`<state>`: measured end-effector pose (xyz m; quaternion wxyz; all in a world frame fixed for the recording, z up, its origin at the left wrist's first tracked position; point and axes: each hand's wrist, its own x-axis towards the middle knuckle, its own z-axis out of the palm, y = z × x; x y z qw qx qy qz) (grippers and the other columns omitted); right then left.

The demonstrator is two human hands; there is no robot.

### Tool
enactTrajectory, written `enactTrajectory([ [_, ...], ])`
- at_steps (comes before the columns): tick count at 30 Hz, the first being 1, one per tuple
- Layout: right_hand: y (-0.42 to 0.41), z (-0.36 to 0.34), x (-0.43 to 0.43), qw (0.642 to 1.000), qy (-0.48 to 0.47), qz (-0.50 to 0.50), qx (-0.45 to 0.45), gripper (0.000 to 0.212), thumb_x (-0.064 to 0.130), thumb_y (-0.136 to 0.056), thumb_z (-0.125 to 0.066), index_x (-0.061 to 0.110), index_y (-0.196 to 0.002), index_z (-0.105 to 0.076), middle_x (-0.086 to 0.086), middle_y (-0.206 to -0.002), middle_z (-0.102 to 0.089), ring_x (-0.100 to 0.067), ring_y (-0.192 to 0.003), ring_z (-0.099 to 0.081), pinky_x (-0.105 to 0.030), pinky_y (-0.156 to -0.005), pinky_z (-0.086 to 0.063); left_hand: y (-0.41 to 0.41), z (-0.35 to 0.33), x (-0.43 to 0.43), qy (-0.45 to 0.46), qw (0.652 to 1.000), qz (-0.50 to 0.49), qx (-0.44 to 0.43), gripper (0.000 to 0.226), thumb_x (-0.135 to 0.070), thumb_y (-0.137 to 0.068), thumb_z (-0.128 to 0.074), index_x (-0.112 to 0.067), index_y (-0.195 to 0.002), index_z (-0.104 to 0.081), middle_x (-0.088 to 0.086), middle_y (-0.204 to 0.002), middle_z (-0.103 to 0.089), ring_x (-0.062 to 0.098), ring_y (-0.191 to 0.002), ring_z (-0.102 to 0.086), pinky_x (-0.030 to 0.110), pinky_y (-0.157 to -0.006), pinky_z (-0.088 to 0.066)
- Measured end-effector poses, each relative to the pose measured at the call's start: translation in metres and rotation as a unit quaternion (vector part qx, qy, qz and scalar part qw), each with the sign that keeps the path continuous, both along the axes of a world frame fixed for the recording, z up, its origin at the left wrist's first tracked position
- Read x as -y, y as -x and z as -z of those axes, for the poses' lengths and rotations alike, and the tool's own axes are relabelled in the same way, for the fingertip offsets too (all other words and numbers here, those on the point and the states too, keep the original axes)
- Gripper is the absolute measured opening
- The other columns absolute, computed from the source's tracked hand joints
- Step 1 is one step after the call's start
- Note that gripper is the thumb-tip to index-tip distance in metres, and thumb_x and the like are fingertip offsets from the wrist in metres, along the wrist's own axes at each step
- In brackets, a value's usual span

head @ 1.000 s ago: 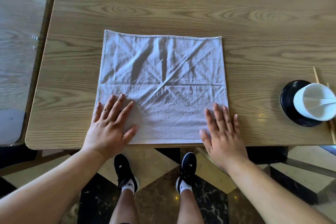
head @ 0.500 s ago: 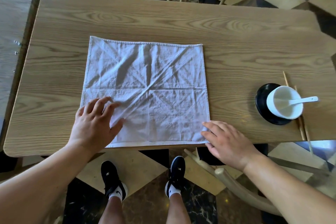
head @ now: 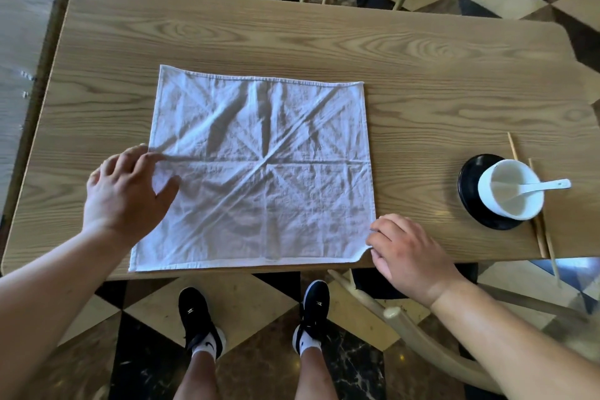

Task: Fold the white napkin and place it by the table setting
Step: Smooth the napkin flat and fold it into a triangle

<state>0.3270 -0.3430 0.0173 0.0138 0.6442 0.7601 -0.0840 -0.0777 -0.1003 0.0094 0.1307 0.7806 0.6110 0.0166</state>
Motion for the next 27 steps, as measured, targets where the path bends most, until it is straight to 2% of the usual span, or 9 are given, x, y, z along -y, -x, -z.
enactTrajectory([
  [4,0.013,-0.003,-0.026,0.999,-0.014,0.028,-0.033,0.007,0.021,-0.085,-0.074,0.019,-0.09,-0.069,0.003,-0.1,-0.067,-0.023,-0.103,-0.066,-0.039,-0.084,-0.057,0.005,-0.001,-0.011,-0.001,1.0,-0.01,0.014,0.07,-0.071,-0.086,-0.048,-0.028,-0.141,-0.055,0.004,-0.157,-0.049,0.04,-0.143,-0.042,0.059,-0.119,-0.031],
  [8,0.029,0.0,-0.064,0.997,-0.018,0.048,-0.052,0.012,0.019,-0.082,-0.08,0.018,-0.091,-0.071,0.002,-0.095,-0.068,-0.025,-0.094,-0.065,-0.04,-0.085,-0.057,0.013,0.003,-0.028,-0.007,1.0,-0.022,0.016,0.06,-0.064,-0.091,-0.066,-0.03,-0.14,-0.054,0.006,-0.161,-0.043,0.038,-0.148,-0.037,0.062,-0.123,-0.026],
  [11,0.04,-0.001,-0.094,0.996,-0.004,0.044,-0.072,0.009,0.022,-0.086,-0.075,0.018,-0.094,-0.071,0.004,-0.095,-0.069,-0.023,-0.092,-0.064,-0.039,-0.085,-0.055,0.02,0.007,-0.047,0.013,0.998,-0.059,0.024,0.074,-0.074,-0.084,-0.067,-0.034,-0.143,-0.05,0.005,-0.168,-0.034,0.031,-0.156,-0.026,0.059,-0.129,-0.015],
  [14,0.054,-0.003,-0.125,0.995,0.02,0.04,-0.093,0.008,0.025,-0.093,-0.067,0.02,-0.098,-0.07,0.006,-0.096,-0.067,-0.021,-0.095,-0.062,-0.037,-0.09,-0.053,0.029,0.013,-0.069,0.021,0.997,-0.065,0.032,0.098,-0.092,-0.073,-0.058,-0.031,-0.15,-0.046,0.002,-0.17,-0.03,0.025,-0.16,-0.019,0.06,-0.13,-0.008],
  [17,0.071,0.0,-0.16,0.992,0.031,0.037,-0.113,0.008,0.025,-0.095,-0.066,0.02,-0.101,-0.069,0.007,-0.097,-0.066,-0.018,-0.094,-0.061,-0.035,-0.089,-0.053,0.036,0.018,-0.083,0.024,0.997,-0.065,0.031,0.11,-0.099,-0.067,-0.044,-0.032,-0.155,-0.042,0.0,-0.173,-0.025,0.02,-0.162,-0.012,0.057,-0.131,-0.001],
  [21,0.095,0.001,-0.212,0.988,0.028,0.034,-0.147,0.007,0.02,-0.095,-0.068,0.019,-0.102,-0.068,0.005,-0.096,-0.067,-0.021,-0.091,-0.061,-0.032,-0.08,-0.051,0.04,0.026,-0.086,0.018,0.998,-0.063,0.019,0.111,-0.1,-0.068,-0.041,-0.034,-0.157,-0.038,-0.002,-0.175,-0.019,0.016,-0.163,-0.004,0.055,-0.131,0.004],
  [27,0.127,0.001,-0.289,0.981,-0.011,0.039,-0.191,0.009,0.012,-0.093,-0.072,0.015,-0.101,-0.07,-0.001,-0.093,-0.069,-0.027,-0.089,-0.063,-0.032,-0.077,-0.045,0.042,0.033,-0.089,0.002,0.999,-0.048,0.019,0.098,-0.094,-0.077,-0.039,-0.035,-0.155,-0.041,-0.001,-0.174,-0.023,0.019,-0.163,-0.007,0.058,-0.13,-0.001],
])
